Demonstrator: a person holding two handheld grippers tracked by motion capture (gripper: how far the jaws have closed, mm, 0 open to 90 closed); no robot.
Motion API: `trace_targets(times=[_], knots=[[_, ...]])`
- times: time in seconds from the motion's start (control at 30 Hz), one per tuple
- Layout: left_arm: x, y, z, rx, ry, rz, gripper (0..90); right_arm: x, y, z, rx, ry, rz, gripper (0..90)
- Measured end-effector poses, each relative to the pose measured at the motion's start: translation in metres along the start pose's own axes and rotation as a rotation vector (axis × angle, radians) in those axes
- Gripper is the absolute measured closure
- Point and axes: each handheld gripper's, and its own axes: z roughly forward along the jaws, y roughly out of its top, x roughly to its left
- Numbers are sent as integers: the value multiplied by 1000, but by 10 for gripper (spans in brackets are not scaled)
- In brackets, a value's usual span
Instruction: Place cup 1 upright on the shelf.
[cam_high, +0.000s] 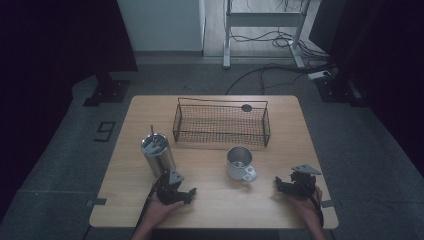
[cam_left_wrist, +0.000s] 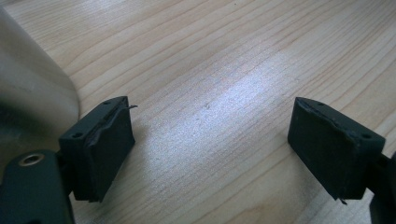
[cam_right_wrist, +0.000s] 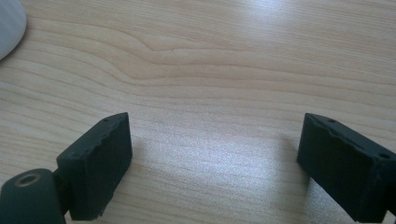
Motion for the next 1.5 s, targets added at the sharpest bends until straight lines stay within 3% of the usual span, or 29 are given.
trace_targets(times=[0.73,0.9,1.13,1.5], knots=[[0,-1,-1,-7,-4,-10,152,0,0,-1,-4,-4,2,123],[-3,-2,-5,-26,-9,7,154,0,0,-1,-3,-2,4,124],[3,2,-25,-86,-29,-25,160,0,0,-1,-3,-3,4,124],[9,6,-52,-128,-53,-27,152,0,0,-1,-3,-3,4,124]])
